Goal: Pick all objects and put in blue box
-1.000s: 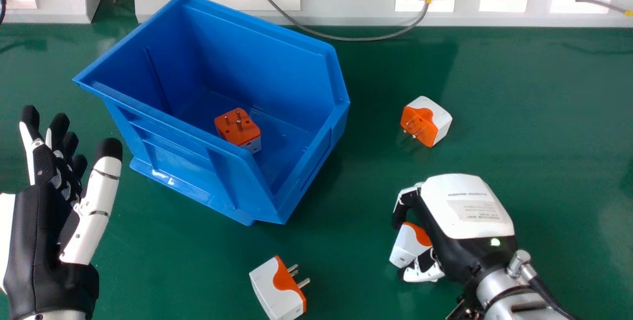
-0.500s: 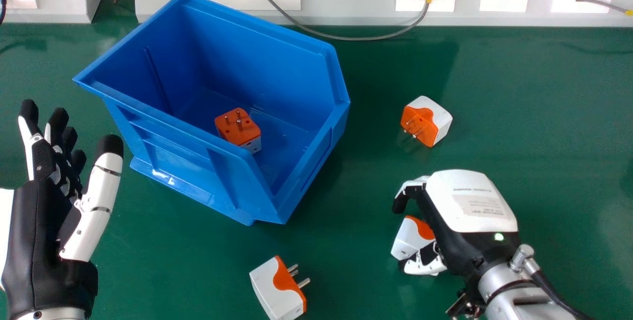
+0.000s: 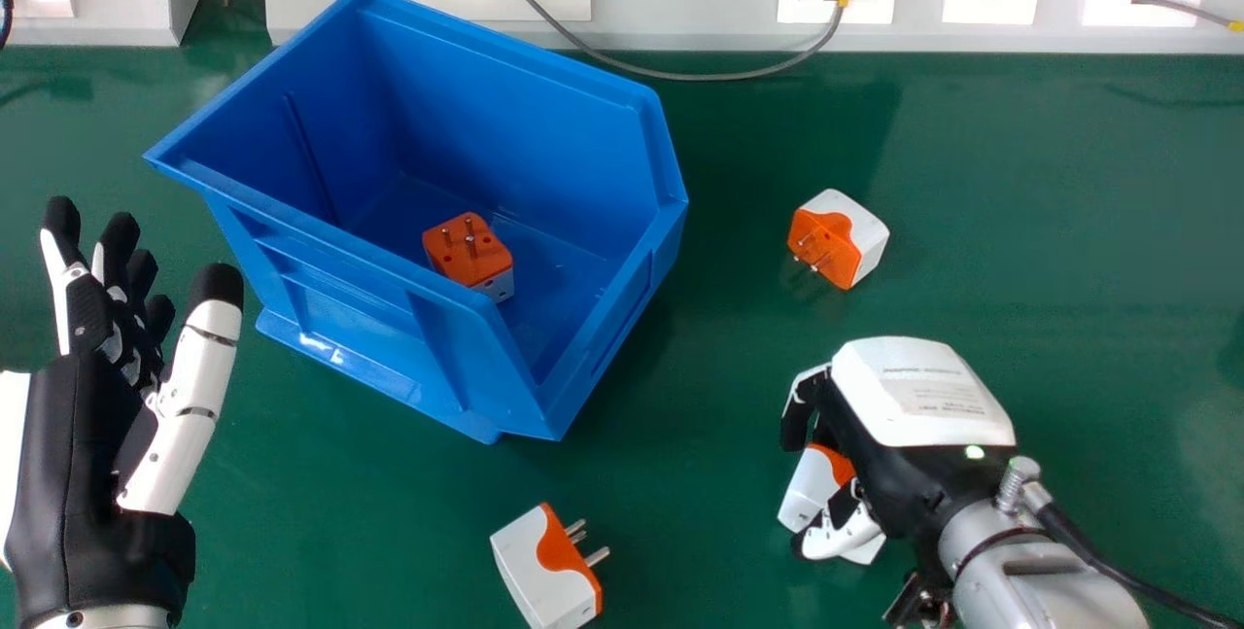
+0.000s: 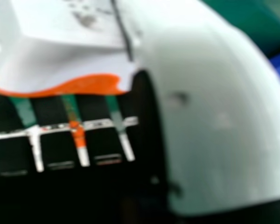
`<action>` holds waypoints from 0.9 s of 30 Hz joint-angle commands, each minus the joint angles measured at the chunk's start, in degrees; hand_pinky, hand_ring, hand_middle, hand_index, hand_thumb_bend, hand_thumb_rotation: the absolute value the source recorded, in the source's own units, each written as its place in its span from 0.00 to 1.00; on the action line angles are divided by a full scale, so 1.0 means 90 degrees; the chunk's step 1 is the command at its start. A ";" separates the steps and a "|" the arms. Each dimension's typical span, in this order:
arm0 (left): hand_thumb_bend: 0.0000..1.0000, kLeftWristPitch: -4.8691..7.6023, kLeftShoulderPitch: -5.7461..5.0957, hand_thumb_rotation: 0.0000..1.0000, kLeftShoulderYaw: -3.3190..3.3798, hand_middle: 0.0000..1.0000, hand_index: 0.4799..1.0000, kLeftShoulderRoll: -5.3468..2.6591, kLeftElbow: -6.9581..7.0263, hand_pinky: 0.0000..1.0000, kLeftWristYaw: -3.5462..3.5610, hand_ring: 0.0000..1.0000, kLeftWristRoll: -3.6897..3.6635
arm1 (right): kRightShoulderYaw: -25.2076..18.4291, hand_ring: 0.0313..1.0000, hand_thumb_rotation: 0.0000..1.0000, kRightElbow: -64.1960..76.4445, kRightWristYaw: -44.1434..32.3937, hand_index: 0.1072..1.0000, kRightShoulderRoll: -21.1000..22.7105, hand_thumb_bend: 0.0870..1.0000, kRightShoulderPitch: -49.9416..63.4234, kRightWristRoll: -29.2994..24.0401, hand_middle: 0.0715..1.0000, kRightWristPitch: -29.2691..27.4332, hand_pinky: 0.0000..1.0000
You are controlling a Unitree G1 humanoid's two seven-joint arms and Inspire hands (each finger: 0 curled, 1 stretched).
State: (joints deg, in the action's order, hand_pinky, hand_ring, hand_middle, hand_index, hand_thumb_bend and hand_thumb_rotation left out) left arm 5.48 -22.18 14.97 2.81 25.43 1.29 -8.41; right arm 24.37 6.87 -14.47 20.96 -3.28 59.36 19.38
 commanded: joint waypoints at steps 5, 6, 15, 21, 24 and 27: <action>0.43 0.0136 0.0031 0.53 0.0049 1.00 1.00 0.0032 0.0072 1.00 0.0020 1.00 -0.0002 | 0.0052 0.53 0.00 -0.0601 0.0484 0.70 -0.0048 0.42 -0.0151 -0.0059 0.68 -0.0194 0.41; 0.43 0.0130 0.0030 0.52 0.0047 1.00 1.00 0.0033 0.0081 1.00 0.0018 1.00 0.0003 | 0.0045 0.60 0.00 -0.0768 0.0707 0.72 -0.0057 0.40 -0.0169 -0.0104 0.70 -0.0292 0.42; 0.41 0.0095 -0.0007 0.52 0.0026 1.00 1.00 0.0007 0.0160 1.00 -0.0002 1.00 -0.0014 | -0.0168 0.58 0.00 -0.1165 0.1660 0.77 -0.0085 0.37 -0.0142 -0.0688 0.72 -0.0854 0.42; 0.46 0.0149 0.0014 0.54 0.0040 1.00 1.00 0.0031 0.0097 1.00 0.0025 1.00 -0.0002 | -0.0315 0.45 0.00 -0.0797 0.1653 0.50 -0.0014 0.42 -0.0052 -0.0891 0.56 -0.0895 0.34; 0.47 0.0154 0.0041 0.54 0.0049 1.00 1.00 0.0033 0.0062 1.00 0.0045 1.00 -0.0051 | -0.0380 0.42 0.00 -0.0476 0.1443 0.49 0.0010 0.43 0.0009 -0.0947 0.52 -0.0804 0.29; 0.46 0.0158 0.0064 0.55 0.0038 1.00 1.00 0.0060 0.0033 1.00 0.0048 1.00 -0.0006 | -0.0413 0.36 0.00 -0.0284 0.1384 0.50 0.0021 0.44 0.0054 -0.0917 0.46 -0.0773 0.23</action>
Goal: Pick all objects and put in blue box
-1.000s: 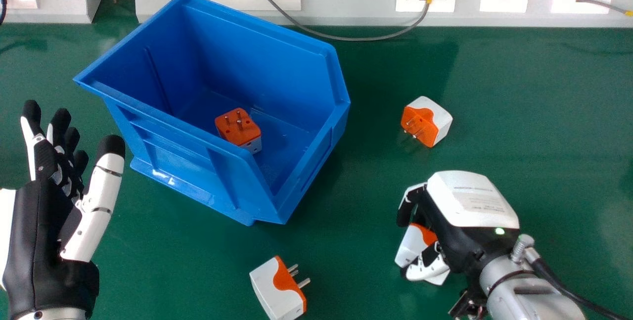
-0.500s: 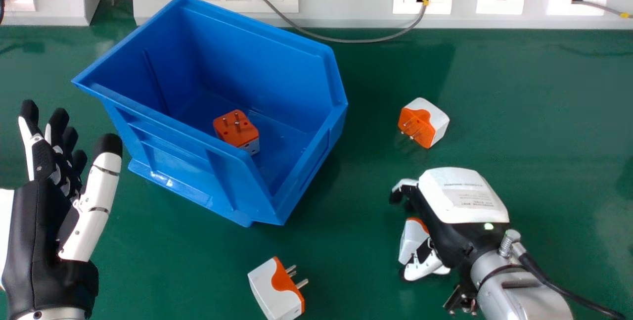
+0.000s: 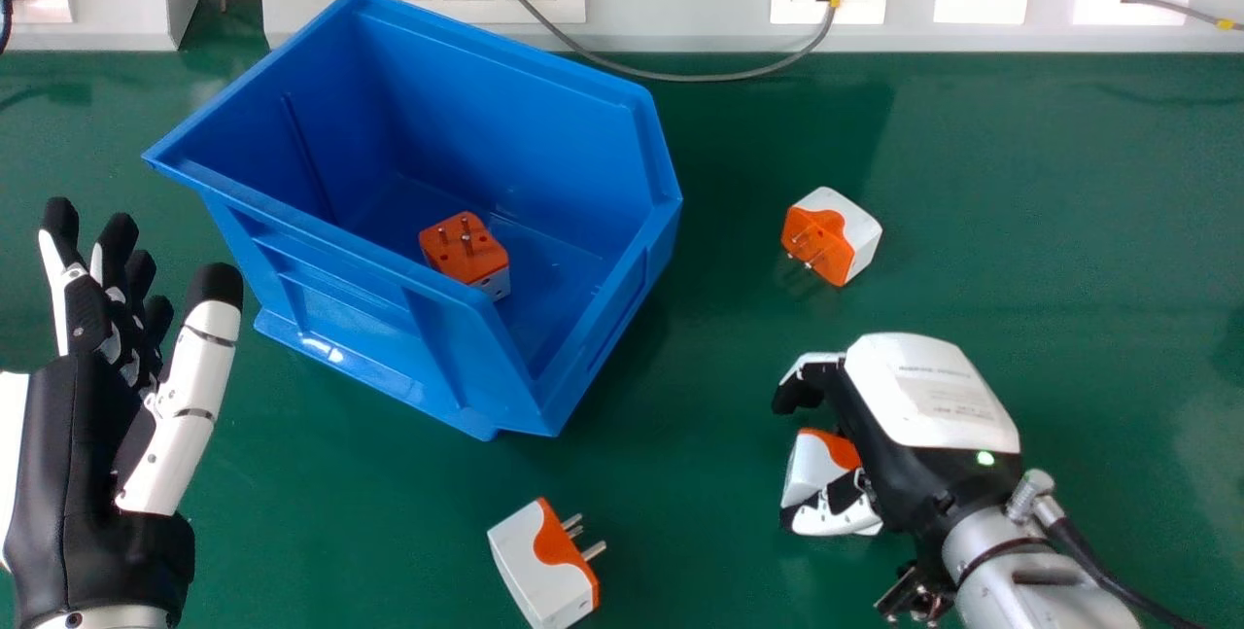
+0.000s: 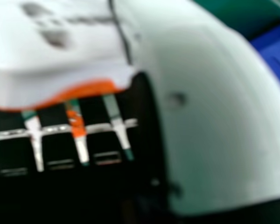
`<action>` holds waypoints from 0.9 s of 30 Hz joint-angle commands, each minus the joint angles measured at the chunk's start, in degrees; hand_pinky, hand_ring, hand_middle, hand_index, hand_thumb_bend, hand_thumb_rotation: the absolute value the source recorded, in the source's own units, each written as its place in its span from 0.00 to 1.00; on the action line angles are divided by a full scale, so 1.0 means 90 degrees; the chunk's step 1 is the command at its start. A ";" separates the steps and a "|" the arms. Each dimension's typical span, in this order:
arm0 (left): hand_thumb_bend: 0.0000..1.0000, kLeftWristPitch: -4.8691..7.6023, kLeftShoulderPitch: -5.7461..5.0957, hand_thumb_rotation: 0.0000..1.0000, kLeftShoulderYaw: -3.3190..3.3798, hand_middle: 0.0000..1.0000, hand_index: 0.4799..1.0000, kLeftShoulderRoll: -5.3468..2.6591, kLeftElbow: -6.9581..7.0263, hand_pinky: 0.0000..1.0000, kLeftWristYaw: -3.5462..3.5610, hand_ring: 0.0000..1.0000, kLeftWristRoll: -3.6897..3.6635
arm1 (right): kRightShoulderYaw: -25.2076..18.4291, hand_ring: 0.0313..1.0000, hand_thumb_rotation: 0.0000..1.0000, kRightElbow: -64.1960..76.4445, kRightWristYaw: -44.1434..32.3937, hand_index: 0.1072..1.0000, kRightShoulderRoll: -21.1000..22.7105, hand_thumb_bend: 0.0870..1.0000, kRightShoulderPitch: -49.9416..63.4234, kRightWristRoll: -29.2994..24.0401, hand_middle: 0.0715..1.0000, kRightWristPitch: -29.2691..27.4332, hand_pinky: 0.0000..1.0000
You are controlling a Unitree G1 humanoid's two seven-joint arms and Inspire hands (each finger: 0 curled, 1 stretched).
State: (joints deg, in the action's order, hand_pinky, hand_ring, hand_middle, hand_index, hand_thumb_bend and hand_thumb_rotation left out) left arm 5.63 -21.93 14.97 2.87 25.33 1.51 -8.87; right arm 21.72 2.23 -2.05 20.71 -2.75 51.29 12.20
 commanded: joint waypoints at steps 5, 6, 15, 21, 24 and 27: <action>0.47 0.0181 0.0068 0.53 0.0038 1.00 1.00 0.0036 0.0014 1.00 0.0046 1.00 0.0020 | -0.0145 0.33 0.00 0.0316 0.0042 0.50 0.0031 0.45 0.0032 0.0027 0.42 0.0030 0.18; 0.46 0.0188 0.0068 0.53 0.0045 1.00 1.00 0.0041 0.0008 1.00 0.0057 1.00 0.0015 | -0.0159 0.33 0.00 0.0322 0.0053 0.50 0.0036 0.45 0.0038 0.0004 0.42 0.0000 0.18; 0.45 0.0161 0.0076 0.54 0.0084 1.00 1.00 0.0062 0.0023 1.00 0.0049 1.00 0.0037 | -0.0155 0.33 0.00 0.0155 0.0154 0.51 0.0013 0.45 -0.0013 0.0118 0.42 0.0045 0.19; 0.43 0.0143 0.0069 0.54 0.0092 1.00 1.00 0.0081 0.0044 1.00 0.0061 1.00 0.0043 | -0.0156 0.33 0.00 0.0029 0.0263 0.51 0.0031 0.45 -0.0030 0.0143 0.42 0.0068 0.19; 0.44 0.0110 0.0042 0.54 0.0080 1.00 1.00 0.0078 0.0091 1.00 0.0049 1.00 0.0077 | -0.0169 0.33 0.00 -0.0028 0.0394 0.51 0.0024 0.45 -0.0019 0.0111 0.41 0.0030 0.19; 0.46 0.0134 0.0031 0.53 0.0080 1.00 1.00 0.0082 0.0081 1.00 0.0073 1.00 0.0067 | -0.0182 0.33 0.00 -0.0038 0.0485 0.51 0.0019 0.45 -0.0013 0.0064 0.42 -0.0003 0.19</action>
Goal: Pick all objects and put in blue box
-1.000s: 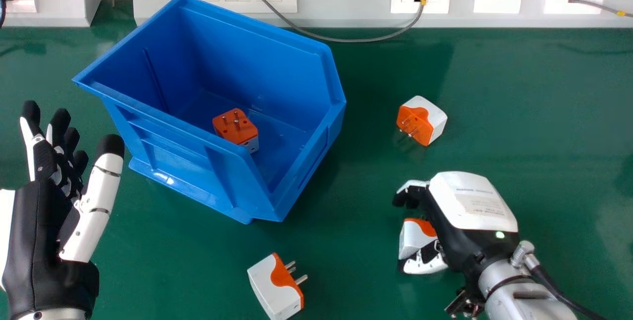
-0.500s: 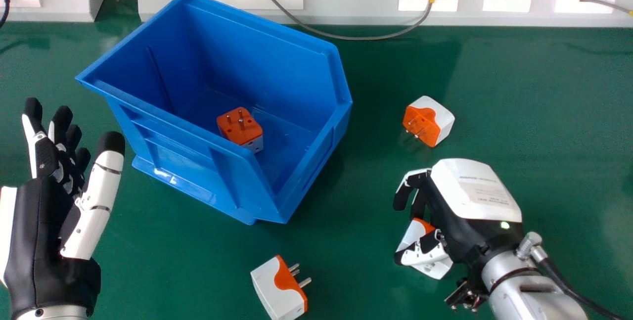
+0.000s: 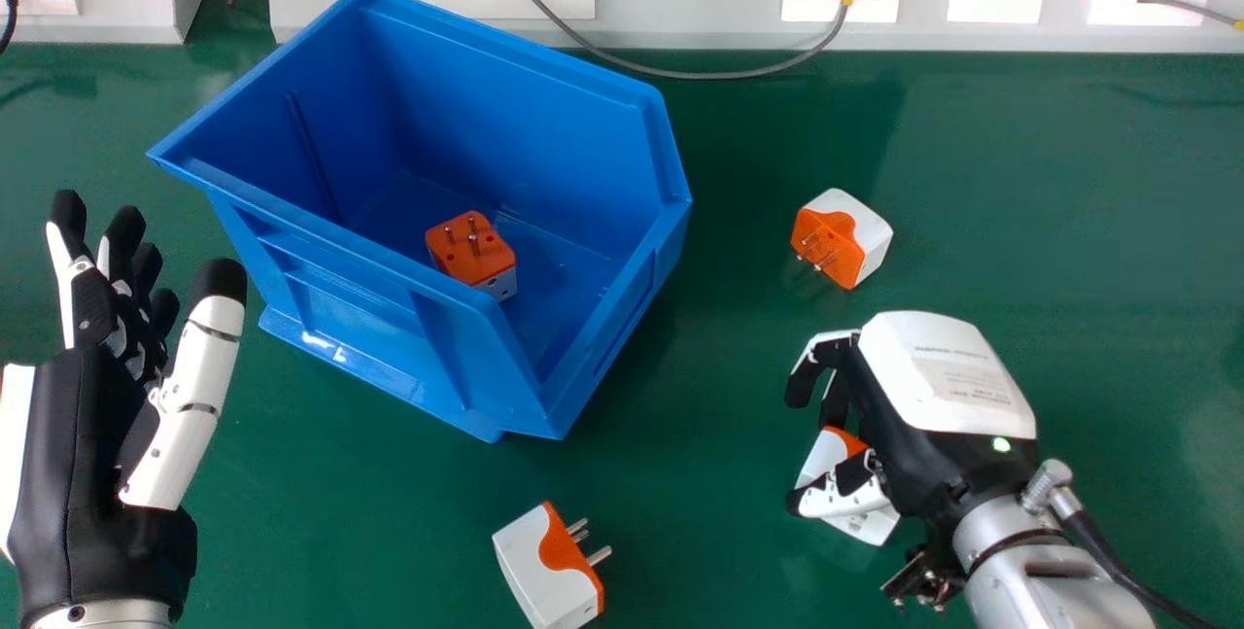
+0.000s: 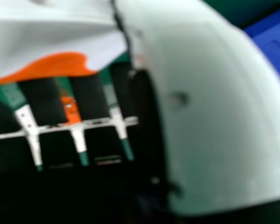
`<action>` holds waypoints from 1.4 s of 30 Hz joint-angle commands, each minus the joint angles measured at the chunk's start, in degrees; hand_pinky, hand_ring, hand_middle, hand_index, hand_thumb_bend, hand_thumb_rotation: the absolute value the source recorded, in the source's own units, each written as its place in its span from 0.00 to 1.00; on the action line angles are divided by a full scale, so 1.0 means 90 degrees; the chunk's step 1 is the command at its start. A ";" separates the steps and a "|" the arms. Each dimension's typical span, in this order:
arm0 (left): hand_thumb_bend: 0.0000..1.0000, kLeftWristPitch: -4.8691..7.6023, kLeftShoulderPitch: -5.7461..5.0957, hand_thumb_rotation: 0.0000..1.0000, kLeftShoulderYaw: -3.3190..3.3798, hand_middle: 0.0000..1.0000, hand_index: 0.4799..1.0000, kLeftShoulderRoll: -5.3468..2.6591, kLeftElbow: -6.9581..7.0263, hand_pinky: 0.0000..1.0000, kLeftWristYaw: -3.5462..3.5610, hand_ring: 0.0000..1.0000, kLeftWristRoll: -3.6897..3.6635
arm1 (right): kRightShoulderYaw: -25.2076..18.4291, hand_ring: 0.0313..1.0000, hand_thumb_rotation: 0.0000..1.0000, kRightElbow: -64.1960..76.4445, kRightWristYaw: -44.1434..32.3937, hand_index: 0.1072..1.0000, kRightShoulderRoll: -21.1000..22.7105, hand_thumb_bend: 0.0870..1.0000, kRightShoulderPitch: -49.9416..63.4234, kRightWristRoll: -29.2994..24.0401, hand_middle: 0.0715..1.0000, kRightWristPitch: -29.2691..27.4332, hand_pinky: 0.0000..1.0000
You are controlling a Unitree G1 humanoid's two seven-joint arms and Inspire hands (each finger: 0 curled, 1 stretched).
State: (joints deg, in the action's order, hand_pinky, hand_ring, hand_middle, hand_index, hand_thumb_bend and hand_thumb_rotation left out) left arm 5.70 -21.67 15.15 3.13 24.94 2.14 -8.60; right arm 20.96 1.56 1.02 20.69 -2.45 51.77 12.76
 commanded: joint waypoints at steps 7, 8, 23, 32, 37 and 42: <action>0.43 0.0114 -0.0036 0.53 0.0049 1.00 1.00 0.0010 0.0136 1.00 0.0005 1.00 -0.0001 | -0.0198 0.35 0.00 0.0412 0.0213 0.47 -0.0026 0.46 0.0071 -0.0161 0.40 -0.0176 0.15; 0.43 0.0121 -0.0040 0.52 0.0046 1.00 1.00 0.0007 0.0126 1.00 0.0017 1.00 -0.0020 | -0.0220 0.35 0.00 0.0462 0.0291 0.47 -0.0020 0.46 0.0093 -0.0196 0.40 -0.0270 0.15; 0.43 0.0083 0.0003 0.52 -0.0008 1.00 1.00 -0.0045 0.0056 1.00 -0.0042 1.00 -0.0014 | -0.0370 0.38 0.00 0.1660 -0.0191 0.45 -0.0122 0.46 -0.0216 -0.0389 0.43 -0.0514 0.12; 0.46 0.0114 -0.0003 0.52 -0.0040 1.00 1.00 -0.0064 0.0056 1.00 -0.0061 1.00 -0.0007 | -0.0354 0.37 0.00 0.1680 -0.0240 0.45 -0.0315 0.46 -0.0792 -0.0373 0.42 -0.0746 0.14; 0.44 0.0178 -0.0021 0.54 -0.0034 1.00 1.00 -0.0044 0.0034 1.00 -0.0030 1.00 0.0014 | -0.0402 0.38 0.00 0.1792 -0.0289 0.44 -0.0342 0.46 -0.0673 -0.0390 0.43 -0.0756 0.13; 0.46 0.0118 0.0027 0.53 -0.0028 1.00 1.00 -0.0076 0.0024 1.00 -0.0043 1.00 -0.0062 | -0.0499 0.37 0.00 0.2207 -0.0781 0.47 -0.0102 0.46 -0.0380 -0.0461 0.43 -0.0710 0.28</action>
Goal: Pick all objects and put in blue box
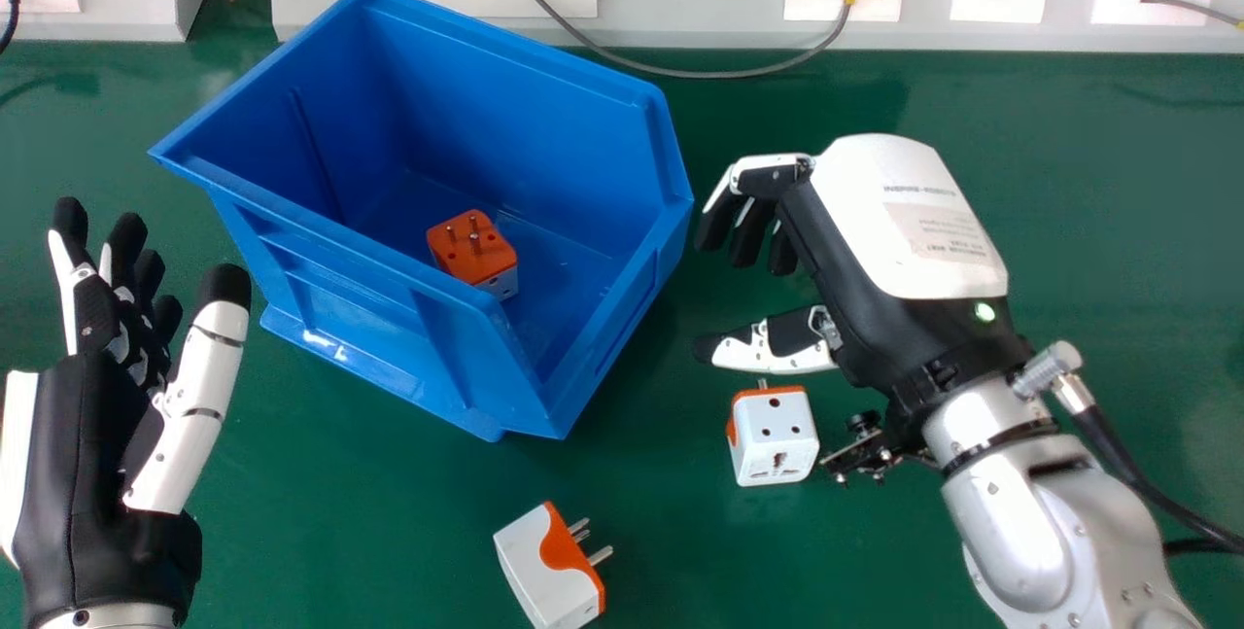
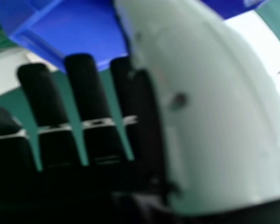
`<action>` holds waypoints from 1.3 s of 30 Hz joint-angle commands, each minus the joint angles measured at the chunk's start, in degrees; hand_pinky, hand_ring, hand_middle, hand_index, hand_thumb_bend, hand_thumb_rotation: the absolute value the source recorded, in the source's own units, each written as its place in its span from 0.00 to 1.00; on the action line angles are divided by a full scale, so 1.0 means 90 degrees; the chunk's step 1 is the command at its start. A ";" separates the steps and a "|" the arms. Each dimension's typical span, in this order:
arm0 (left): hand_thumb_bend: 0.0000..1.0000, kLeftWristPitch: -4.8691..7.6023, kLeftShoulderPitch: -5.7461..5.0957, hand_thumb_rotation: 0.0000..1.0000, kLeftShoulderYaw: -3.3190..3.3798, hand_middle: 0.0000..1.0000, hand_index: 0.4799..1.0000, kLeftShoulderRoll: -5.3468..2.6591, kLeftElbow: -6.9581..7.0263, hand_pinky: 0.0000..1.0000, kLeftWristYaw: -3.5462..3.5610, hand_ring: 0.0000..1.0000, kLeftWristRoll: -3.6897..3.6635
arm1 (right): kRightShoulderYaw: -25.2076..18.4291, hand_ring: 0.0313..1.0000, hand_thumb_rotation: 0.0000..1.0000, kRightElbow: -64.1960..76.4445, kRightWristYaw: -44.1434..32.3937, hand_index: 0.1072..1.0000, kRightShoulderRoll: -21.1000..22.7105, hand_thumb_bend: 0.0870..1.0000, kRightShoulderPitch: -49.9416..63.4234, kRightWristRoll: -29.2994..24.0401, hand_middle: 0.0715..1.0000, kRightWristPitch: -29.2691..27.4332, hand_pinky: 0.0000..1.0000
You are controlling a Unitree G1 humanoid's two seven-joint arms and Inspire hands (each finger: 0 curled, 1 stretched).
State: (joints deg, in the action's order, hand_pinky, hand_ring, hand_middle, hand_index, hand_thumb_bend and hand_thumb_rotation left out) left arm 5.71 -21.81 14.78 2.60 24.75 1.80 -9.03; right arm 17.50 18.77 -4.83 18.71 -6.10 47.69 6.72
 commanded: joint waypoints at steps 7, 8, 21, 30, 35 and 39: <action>0.44 0.0218 0.0150 0.49 0.0010 1.00 1.00 -0.0022 -0.0087 1.00 0.0011 1.00 -0.0020 | -0.0170 0.97 0.46 0.0905 -0.1633 0.95 0.1052 0.99 0.0194 0.0196 0.97 -0.0075 0.88; 0.44 0.0215 0.0149 0.49 0.0013 1.00 1.00 -0.0022 -0.0085 1.00 0.0009 1.00 -0.0017 | -0.0173 0.98 0.47 0.0928 -0.1750 0.97 0.1148 1.00 0.0214 0.0217 0.99 -0.0096 0.90; 0.48 0.0163 0.0116 0.52 0.0038 1.00 1.00 0.0009 -0.0009 1.00 0.0006 1.00 -0.0001 | -0.0189 1.00 0.48 0.0837 -0.2032 0.99 0.1349 1.00 0.0406 0.0407 1.00 -0.0257 0.94; 0.47 0.0132 0.0121 0.52 0.0032 1.00 1.00 0.0020 0.0010 1.00 0.0001 1.00 0.0014 | 0.0028 0.95 0.42 0.0148 -0.1749 0.93 0.1184 0.99 0.0207 0.0735 0.98 -0.0391 0.87; 0.46 0.0120 0.0116 0.52 0.0034 1.00 1.00 0.0024 0.0033 1.00 -0.0006 1.00 0.0026 | 0.0258 0.92 0.37 -0.0470 -0.1581 0.90 0.1078 0.96 -0.0017 0.0973 0.95 -0.0422 0.84; 0.46 0.0157 0.0121 0.52 0.0036 1.00 1.00 0.0024 0.0025 1.00 0.0028 1.00 -0.0026 | 0.0423 0.91 0.34 -0.1012 -0.1434 0.88 0.0982 0.92 -0.0217 0.1116 0.94 -0.0423 0.83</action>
State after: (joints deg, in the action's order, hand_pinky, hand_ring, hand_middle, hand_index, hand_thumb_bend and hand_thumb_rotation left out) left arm 5.94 -20.88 14.88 2.59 23.57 1.91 -9.10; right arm 21.07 10.28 -19.08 27.99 -6.22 56.88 3.15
